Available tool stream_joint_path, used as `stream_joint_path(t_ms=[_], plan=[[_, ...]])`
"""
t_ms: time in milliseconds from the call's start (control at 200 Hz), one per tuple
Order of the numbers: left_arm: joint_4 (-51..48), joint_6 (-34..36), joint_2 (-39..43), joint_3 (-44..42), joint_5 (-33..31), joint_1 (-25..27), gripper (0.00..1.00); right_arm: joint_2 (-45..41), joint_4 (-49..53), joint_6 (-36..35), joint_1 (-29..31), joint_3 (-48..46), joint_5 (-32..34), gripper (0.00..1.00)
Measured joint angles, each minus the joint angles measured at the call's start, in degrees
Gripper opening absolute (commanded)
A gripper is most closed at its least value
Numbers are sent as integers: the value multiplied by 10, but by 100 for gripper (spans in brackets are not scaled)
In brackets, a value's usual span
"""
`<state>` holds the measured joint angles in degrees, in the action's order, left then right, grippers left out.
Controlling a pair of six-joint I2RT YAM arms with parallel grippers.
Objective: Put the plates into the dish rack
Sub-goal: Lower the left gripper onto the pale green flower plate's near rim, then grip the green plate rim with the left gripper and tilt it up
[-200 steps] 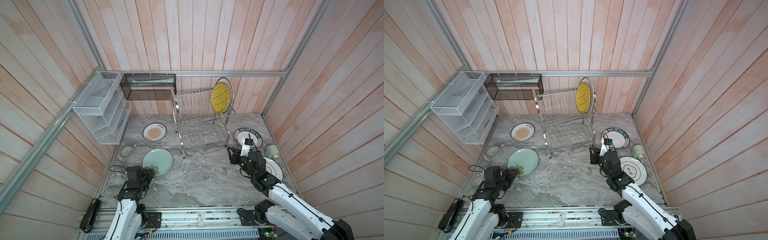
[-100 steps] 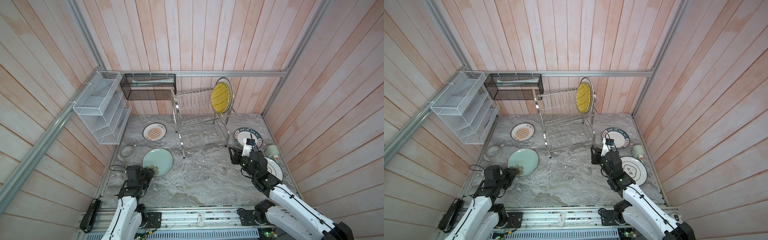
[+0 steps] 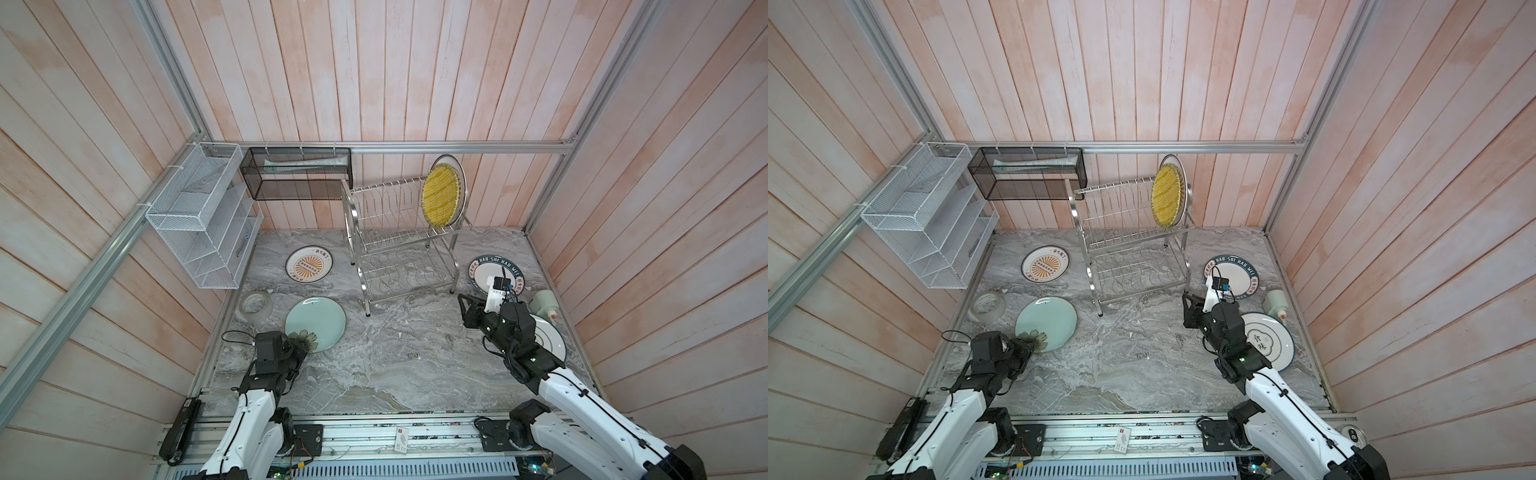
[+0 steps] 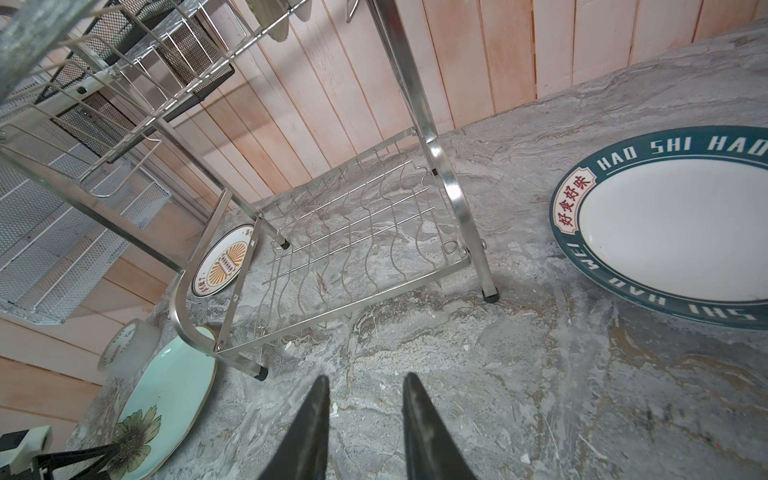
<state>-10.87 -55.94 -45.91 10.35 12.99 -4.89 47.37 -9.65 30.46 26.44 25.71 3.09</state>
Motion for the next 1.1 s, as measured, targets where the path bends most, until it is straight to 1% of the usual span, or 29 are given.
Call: stream_joint_path(t_ms=[185,340,655,805,835,895,1100], plan=[[16,0,-7,-9,1,0,39,0,1,0,-2,-8,-1,31],[28,0,-13,-12,3,0,38,0,0,1,-3,-8,-2,31],[57,0,-37,-15,5,-1,30,-9,0,9,-7,-15,-2,30],[71,0,-43,-19,5,-3,28,-21,3,9,-8,-16,-2,30],[74,-1,-44,-20,5,-3,27,-23,3,9,-9,-16,-2,30],[76,-1,-47,-21,5,-4,20,-26,3,9,-11,-17,-2,30],[86,-10,-51,-24,5,-7,14,-27,3,10,-15,-19,-2,30]])
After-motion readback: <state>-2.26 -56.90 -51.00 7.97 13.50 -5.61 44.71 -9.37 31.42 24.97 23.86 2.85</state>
